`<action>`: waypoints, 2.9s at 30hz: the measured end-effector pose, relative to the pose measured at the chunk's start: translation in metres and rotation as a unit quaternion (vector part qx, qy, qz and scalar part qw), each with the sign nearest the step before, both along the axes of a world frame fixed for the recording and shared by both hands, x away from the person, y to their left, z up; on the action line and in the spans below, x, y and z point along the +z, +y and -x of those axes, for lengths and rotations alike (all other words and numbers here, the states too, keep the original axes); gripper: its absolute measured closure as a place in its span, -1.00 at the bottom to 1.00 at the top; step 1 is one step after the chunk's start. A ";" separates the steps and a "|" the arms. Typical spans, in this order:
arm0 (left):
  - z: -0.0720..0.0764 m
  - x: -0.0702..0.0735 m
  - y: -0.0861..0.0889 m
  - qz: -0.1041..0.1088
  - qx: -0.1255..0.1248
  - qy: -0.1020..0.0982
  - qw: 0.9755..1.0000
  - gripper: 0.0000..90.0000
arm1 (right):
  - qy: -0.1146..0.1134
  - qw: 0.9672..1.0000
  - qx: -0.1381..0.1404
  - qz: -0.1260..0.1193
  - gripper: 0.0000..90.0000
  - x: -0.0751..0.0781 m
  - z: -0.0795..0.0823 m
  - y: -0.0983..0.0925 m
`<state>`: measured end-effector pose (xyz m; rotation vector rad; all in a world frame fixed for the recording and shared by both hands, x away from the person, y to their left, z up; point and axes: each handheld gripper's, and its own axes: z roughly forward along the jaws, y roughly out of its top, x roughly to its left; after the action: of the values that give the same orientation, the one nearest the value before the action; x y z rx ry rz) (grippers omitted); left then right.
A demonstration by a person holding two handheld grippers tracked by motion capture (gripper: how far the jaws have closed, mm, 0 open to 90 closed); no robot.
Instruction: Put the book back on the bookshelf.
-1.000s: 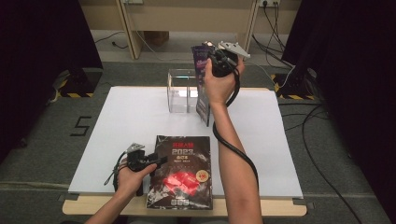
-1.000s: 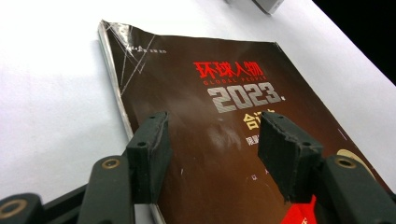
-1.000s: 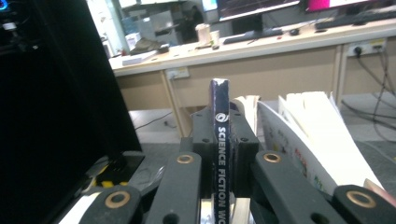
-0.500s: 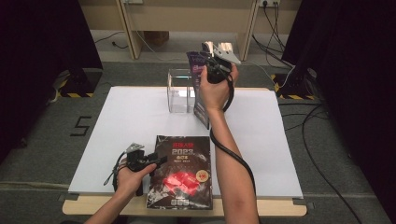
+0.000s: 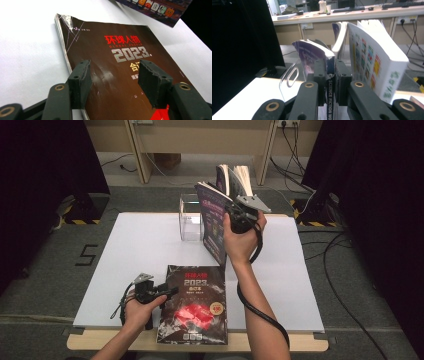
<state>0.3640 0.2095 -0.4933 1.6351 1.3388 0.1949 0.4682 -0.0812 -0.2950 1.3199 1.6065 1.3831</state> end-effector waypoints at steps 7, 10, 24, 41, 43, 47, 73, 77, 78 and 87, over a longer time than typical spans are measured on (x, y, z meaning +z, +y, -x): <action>0.000 -0.001 0.001 0.000 0.001 0.000 1.000 -0.05 | 0.047 0.999 0.015 -0.002 0.76 0.003 0.008 -0.007; 0.000 0.000 0.001 0.000 -0.001 0.001 1.000 -0.05 | 0.066 0.998 0.024 0.005 0.75 0.002 0.008 -0.008; -0.001 0.000 0.001 0.000 0.002 0.000 1.000 -0.05 | 0.109 0.992 0.043 0.053 0.87 0.006 0.003 -0.006; -0.001 0.001 0.003 0.002 0.002 0.000 1.000 -0.05 | 0.034 0.998 0.025 0.047 0.88 0.018 -0.005 0.016; -0.001 0.001 0.003 0.003 0.003 0.000 1.000 -0.05 | 0.032 0.998 0.016 0.045 0.88 0.016 -0.011 0.017; -0.002 0.000 0.004 0.003 0.003 0.001 1.000 -0.05 | 0.032 0.998 -0.006 0.046 0.88 0.012 -0.020 0.021; -0.001 -0.002 0.002 0.003 -0.001 0.006 1.000 -0.05 | 0.071 0.997 -0.010 0.032 0.71 -0.005 -0.022 0.019; 0.000 -0.002 0.002 0.004 -0.002 0.006 1.000 -0.05 | 0.070 0.997 0.001 0.014 0.67 -0.006 -0.020 0.015; 0.000 -0.001 0.002 0.003 -0.002 0.004 1.000 -0.05 | 0.071 0.997 0.000 0.014 0.67 -0.006 -0.019 0.015; 0.000 0.000 0.002 0.005 -0.002 0.002 1.000 -0.05 | 0.085 0.996 0.002 0.014 0.64 -0.008 -0.015 0.013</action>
<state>0.3643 0.2115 -0.4930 1.6293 1.3374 0.1827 0.4831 -0.0678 -0.3032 1.4505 1.7337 1.2762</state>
